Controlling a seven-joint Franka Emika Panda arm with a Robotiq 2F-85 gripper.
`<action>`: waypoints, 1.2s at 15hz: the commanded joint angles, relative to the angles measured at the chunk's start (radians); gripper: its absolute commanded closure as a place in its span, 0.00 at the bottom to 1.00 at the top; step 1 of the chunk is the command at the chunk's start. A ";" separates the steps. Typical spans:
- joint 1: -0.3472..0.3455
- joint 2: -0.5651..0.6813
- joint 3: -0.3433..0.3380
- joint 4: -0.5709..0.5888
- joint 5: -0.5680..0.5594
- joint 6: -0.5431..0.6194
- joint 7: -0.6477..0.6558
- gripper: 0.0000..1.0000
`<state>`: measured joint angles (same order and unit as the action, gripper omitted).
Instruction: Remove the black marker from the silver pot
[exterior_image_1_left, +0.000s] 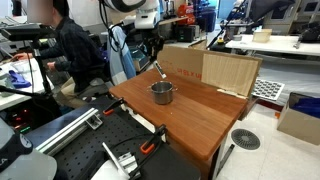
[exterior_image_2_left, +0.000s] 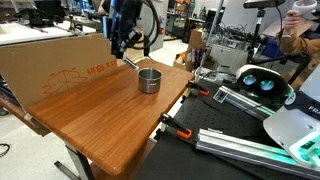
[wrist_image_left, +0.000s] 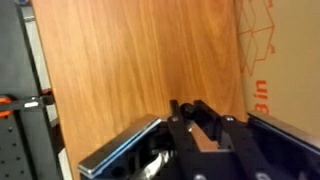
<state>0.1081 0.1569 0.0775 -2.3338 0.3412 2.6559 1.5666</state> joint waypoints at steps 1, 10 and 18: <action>0.016 -0.017 0.018 0.015 0.053 0.004 -0.024 0.94; 0.028 0.131 0.035 0.090 0.123 -0.016 -0.013 0.94; 0.059 0.279 0.026 0.153 0.118 -0.015 0.002 0.94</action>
<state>0.1522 0.3927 0.1143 -2.2189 0.4362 2.6540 1.5678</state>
